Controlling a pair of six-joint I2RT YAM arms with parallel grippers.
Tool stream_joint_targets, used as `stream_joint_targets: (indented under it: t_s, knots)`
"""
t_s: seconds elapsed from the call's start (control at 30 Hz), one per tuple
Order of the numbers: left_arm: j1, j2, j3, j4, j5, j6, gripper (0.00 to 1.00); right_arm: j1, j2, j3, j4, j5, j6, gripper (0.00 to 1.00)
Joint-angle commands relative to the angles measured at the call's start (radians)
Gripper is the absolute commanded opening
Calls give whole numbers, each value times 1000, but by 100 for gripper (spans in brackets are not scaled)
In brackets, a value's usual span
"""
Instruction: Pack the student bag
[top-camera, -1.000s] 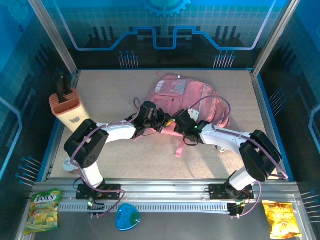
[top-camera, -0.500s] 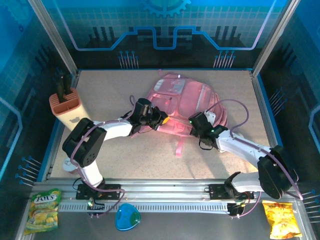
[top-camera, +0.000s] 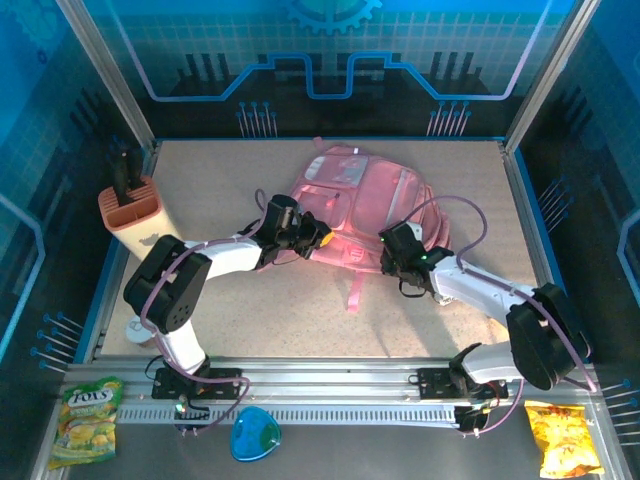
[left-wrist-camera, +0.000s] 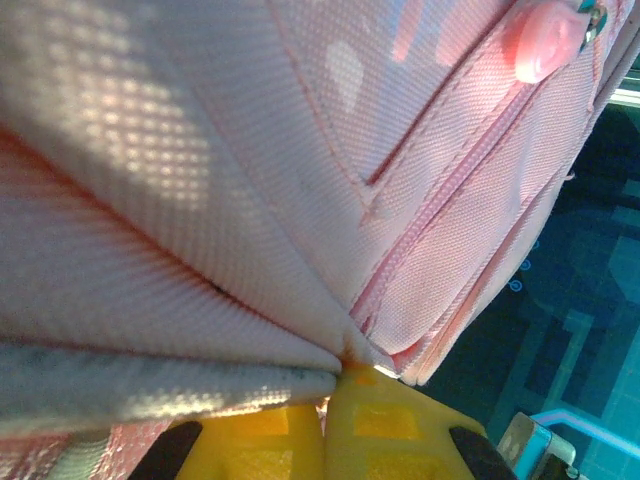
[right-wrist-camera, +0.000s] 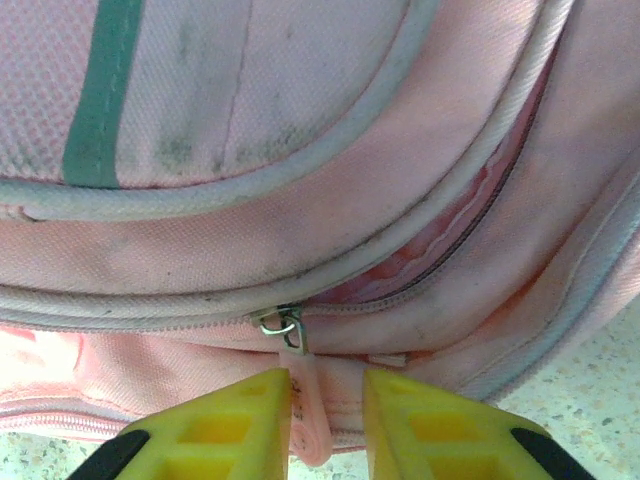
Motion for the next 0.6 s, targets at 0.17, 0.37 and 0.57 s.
stream_joint_targets:
  t_s: [0.17,0.37,0.57]
  knots:
    - [36,-30,37,-8,-58,13,0,-19,37,21,47,-121,-106,30]
    - [44,-30,35,-9,-56,13,0,-16,51,45,1,-62,-159,26]
    - [51,-30,37,-16,-54,18,0,-32,72,58,-16,-15,-133,11]
